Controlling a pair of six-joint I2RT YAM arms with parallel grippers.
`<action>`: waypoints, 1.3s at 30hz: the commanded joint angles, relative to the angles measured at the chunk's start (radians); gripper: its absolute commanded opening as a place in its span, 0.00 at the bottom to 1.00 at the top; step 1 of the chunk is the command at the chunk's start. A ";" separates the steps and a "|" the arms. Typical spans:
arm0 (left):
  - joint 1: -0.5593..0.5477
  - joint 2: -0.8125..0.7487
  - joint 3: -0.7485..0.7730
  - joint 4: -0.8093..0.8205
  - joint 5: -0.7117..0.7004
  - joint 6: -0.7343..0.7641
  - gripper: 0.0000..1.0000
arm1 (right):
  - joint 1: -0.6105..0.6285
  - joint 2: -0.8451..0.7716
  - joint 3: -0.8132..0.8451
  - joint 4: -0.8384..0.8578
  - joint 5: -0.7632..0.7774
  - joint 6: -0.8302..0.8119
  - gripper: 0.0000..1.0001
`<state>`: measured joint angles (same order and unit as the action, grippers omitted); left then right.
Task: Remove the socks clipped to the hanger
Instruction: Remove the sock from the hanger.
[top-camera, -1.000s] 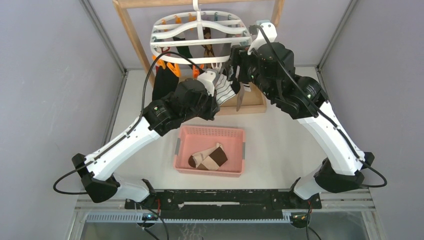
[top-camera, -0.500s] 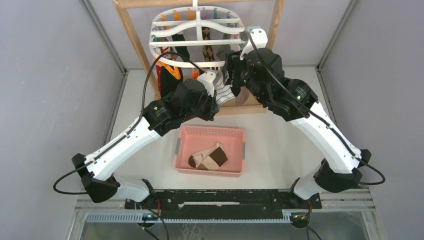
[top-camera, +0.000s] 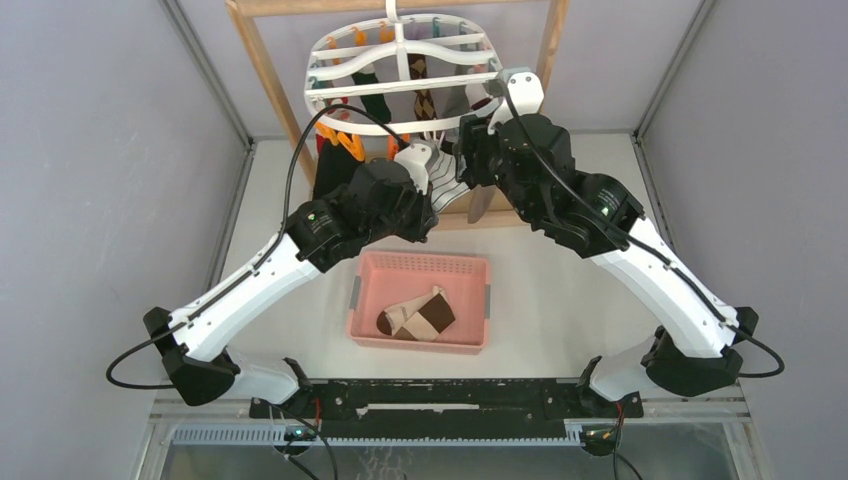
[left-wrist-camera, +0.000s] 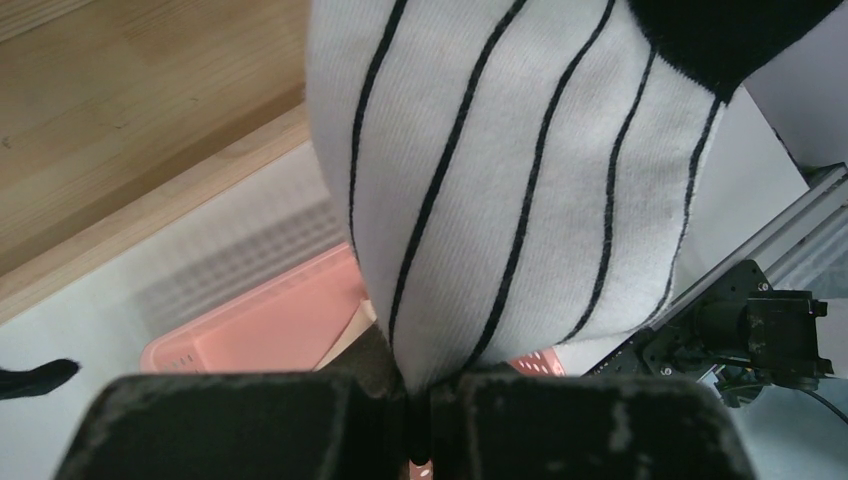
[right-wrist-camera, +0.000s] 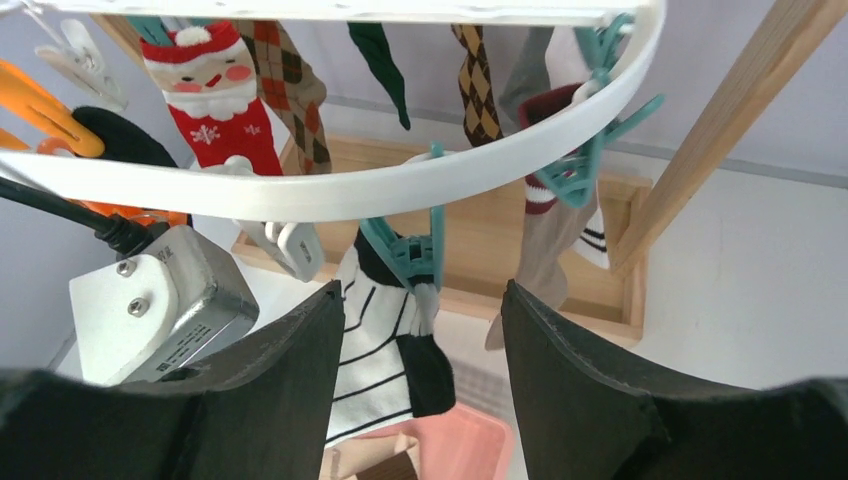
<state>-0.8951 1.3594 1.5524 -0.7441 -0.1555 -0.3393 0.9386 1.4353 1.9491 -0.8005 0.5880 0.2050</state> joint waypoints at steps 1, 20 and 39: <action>0.007 -0.040 0.051 0.024 -0.003 0.020 0.00 | 0.008 -0.031 0.005 0.069 0.040 -0.040 0.67; 0.006 -0.051 0.065 0.004 -0.001 0.022 0.00 | -0.026 0.060 0.083 0.087 0.037 -0.073 0.66; 0.007 -0.051 0.069 -0.013 0.004 0.025 0.00 | -0.061 0.070 0.066 0.157 -0.006 -0.076 0.49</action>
<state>-0.8944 1.3426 1.5524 -0.7685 -0.1543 -0.3389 0.8894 1.5074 1.9896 -0.7261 0.5926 0.1368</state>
